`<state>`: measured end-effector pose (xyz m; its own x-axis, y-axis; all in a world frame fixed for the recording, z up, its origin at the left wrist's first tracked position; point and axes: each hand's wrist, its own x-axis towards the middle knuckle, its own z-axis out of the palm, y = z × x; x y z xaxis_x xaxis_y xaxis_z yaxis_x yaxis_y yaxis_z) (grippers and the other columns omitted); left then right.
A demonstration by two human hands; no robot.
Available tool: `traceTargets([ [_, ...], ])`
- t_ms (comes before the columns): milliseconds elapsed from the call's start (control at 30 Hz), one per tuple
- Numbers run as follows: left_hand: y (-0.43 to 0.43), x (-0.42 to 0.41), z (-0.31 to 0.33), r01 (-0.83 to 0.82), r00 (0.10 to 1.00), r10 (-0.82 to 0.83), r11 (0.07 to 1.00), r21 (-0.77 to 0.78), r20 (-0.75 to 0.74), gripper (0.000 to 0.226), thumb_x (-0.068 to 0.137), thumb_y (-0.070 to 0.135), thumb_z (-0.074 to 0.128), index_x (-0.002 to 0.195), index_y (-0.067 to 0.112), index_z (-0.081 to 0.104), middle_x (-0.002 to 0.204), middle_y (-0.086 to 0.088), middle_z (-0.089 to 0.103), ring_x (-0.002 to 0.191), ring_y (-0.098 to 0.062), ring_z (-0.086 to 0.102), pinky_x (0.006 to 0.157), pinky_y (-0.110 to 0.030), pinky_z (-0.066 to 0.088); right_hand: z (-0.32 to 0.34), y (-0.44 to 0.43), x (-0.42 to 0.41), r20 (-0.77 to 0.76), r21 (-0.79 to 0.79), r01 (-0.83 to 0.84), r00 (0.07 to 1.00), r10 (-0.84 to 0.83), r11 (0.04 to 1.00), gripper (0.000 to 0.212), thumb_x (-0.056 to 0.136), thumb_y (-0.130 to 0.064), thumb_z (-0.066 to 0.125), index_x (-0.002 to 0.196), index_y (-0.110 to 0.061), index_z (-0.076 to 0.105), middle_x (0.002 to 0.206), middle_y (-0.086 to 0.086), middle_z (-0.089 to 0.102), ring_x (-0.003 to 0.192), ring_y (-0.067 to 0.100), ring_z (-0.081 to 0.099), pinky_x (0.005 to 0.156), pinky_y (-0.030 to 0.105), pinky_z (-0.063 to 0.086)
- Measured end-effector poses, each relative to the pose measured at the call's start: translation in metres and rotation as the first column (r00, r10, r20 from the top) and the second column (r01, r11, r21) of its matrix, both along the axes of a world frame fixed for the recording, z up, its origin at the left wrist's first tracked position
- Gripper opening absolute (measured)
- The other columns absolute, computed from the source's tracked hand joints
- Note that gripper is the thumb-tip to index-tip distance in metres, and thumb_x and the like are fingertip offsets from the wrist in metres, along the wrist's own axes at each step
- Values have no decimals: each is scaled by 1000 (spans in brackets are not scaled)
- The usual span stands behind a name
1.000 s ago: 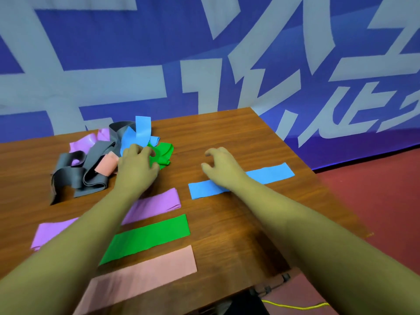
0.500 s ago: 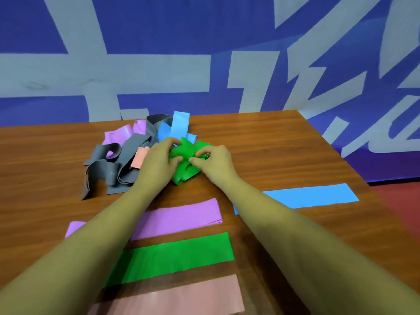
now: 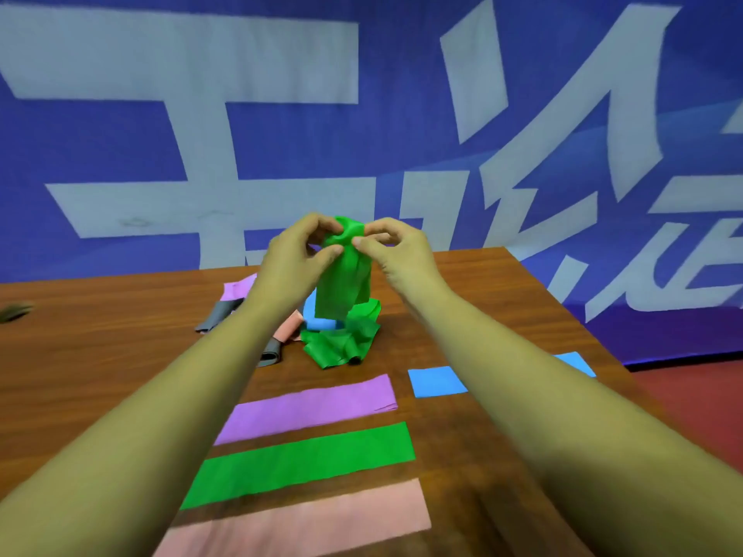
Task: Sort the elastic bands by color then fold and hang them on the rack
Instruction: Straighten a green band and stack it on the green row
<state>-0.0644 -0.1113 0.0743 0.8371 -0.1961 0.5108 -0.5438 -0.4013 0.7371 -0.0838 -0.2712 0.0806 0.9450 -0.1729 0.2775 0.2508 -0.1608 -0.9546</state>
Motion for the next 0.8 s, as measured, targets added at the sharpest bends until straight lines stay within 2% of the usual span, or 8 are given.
traceTargets([
  [167,4,-20,44,98,995,-100,975,-199,-3,28,85,1,66,97,25,57,99,-5,65,91,-17,60,85,-34,49,47,2,-21,80,-18,26,996,-24,999,8,84,-5,72,87,-9,66,65,-2,60,54,-1,56,58,12,45],
  [367,6,-51,72,136,984,-170,920,-369,-60,24,91,-5,59,98,18,56,82,-2,60,70,-2,59,66,-16,48,74,2,-51,26,-26,-43,999,44,999,15,82,-9,75,77,-15,62,70,-2,61,62,2,57,53,7,41],
  [433,10,-61,76,157,976,-199,927,-342,-91,24,92,-3,58,99,21,58,80,-2,57,71,-8,55,64,-19,45,74,3,-62,-51,-30,-55,997,54,998,17,79,-18,79,87,-14,64,82,0,65,72,6,60,54,10,42],
  [533,24,-78,81,288,919,-351,909,-302,-179,27,93,-6,54,102,19,57,79,-3,55,69,-12,53,64,-19,45,76,1,-78,-51,4,-72,996,72,997,36,83,-24,76,114,-12,63,114,7,66,103,16,63,76,23,48],
  [600,33,-88,82,380,856,-454,876,-298,-245,26,90,-2,58,108,17,56,80,-5,57,72,-19,53,65,-28,42,77,2,-88,-100,95,-209,971,218,973,35,90,-28,66,122,-14,61,121,8,66,114,20,62,96,37,47],
  [633,37,-93,82,406,834,-483,864,-296,-266,28,87,2,60,110,17,55,81,-7,58,76,-24,51,66,-34,38,77,4,-94,-146,151,-286,940,308,946,38,90,-31,63,124,-13,61,119,10,67,113,21,63,98,40,47],
  [733,48,-107,83,434,798,-515,851,-296,-313,33,81,9,61,113,15,54,81,-7,59,74,-23,48,64,-35,34,75,15,-110,-254,144,-441,848,464,886,46,85,-35,62,122,-7,61,102,18,56,93,27,57,72,29,50],
  [800,54,-116,83,437,780,-521,850,-295,-346,36,80,8,62,114,13,53,82,-8,61,71,-20,51,64,-29,36,70,20,-118,-248,104,-478,837,488,872,33,87,-22,64,112,-1,64,97,21,58,88,28,56,66,26,48],
])
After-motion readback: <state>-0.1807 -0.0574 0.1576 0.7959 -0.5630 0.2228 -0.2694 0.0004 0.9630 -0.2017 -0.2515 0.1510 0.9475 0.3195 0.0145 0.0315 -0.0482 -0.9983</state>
